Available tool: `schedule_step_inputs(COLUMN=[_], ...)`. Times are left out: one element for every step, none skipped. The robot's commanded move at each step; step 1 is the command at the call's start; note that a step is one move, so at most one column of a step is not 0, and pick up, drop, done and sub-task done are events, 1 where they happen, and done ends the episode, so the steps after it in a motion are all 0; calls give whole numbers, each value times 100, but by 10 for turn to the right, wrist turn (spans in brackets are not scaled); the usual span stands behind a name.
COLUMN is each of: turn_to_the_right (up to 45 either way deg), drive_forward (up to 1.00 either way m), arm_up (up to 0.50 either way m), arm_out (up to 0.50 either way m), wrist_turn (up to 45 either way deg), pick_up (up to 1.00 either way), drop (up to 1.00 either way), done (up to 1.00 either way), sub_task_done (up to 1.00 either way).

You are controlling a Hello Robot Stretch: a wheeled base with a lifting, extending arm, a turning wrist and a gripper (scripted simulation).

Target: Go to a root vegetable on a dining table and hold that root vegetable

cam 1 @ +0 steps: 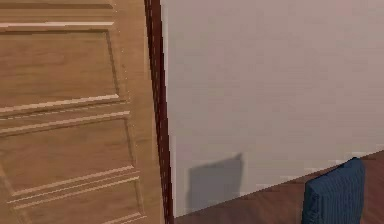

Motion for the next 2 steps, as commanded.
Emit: schedule_step_inputs(turn_to_the_right=[240,0], drive_forward=[0,45], arm_up=[0,0], arm_out=[0,0], wrist_turn=[0,0], pick_up=[0,0], drop=[0,0], done=[0,0], sub_task_done=[0,0])
